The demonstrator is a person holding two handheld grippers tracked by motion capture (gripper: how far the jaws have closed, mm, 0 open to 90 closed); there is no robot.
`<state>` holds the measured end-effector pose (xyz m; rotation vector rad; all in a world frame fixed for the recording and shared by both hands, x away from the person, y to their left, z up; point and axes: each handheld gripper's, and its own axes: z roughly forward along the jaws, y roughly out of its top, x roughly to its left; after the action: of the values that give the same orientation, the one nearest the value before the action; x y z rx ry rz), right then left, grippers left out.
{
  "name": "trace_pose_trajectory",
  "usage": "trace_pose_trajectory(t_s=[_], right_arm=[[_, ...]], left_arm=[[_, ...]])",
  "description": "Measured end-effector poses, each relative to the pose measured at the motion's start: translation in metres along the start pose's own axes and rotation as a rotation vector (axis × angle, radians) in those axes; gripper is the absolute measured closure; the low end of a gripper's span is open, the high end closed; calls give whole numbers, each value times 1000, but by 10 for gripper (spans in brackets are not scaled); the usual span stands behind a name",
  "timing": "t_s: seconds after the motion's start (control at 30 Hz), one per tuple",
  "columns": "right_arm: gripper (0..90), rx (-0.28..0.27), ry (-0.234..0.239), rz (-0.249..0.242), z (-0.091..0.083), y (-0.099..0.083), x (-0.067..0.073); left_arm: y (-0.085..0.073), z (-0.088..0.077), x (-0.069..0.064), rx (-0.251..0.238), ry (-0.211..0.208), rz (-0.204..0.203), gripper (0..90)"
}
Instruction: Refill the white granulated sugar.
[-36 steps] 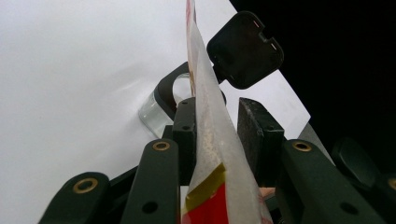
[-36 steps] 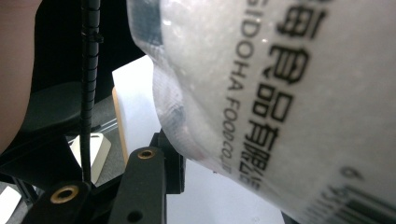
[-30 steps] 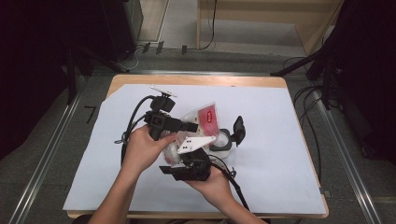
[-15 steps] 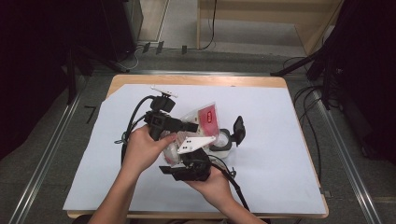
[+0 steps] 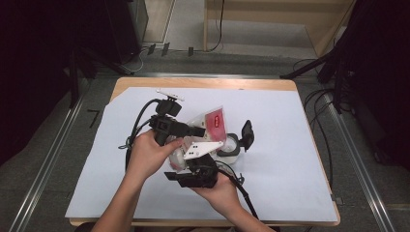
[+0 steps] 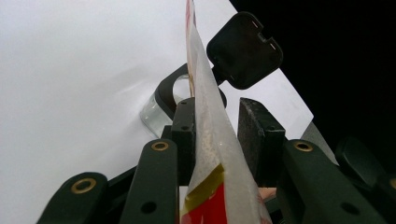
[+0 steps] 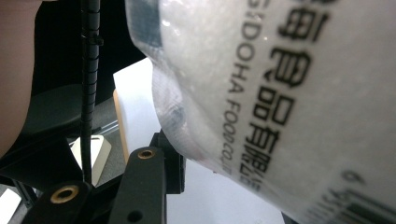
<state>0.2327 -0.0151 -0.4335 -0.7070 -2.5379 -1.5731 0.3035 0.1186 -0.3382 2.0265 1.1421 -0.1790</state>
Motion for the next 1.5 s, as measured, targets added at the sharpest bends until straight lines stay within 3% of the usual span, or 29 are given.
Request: trace_pose_trajectory(t_s=[1.5], right_arm=[[636, -1, -3, -3, 0, -1, 0]], left_arm=[[0, 0, -1, 4, 5, 13, 692]])
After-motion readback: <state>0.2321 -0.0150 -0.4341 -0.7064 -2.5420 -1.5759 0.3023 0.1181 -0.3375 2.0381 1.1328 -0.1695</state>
